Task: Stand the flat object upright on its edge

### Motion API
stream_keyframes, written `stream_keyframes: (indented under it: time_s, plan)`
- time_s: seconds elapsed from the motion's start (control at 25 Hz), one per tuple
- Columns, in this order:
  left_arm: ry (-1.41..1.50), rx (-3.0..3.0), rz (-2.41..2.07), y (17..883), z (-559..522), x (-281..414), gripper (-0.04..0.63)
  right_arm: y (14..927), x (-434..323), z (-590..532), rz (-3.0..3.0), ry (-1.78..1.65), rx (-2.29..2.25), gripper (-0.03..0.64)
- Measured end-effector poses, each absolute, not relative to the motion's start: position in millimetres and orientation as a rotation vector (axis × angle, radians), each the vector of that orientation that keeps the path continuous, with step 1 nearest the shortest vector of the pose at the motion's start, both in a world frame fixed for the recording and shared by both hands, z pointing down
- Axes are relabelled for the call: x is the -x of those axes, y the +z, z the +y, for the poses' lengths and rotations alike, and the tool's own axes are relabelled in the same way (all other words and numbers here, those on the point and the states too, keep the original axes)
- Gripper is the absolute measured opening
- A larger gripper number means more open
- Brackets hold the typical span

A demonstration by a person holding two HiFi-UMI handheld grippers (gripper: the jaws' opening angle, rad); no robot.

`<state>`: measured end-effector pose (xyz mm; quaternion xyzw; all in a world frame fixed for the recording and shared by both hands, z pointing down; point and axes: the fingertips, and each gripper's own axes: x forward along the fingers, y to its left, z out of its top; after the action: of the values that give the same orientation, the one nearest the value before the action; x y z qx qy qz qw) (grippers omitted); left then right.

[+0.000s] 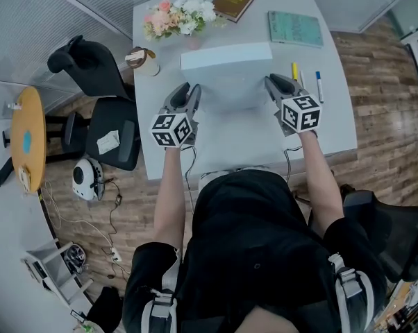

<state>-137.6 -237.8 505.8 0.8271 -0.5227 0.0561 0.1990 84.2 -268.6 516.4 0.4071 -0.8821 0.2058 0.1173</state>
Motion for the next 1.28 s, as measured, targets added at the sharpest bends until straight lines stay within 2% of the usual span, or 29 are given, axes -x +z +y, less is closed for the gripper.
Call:
stream_keyframes:
  time_s: [1.28]
  plan:
    - [0.161, -2.344, -1.489, 509, -203, 131, 0.147, 521, -93, -238, -2.588, 0.664, -1.209, 0.064]
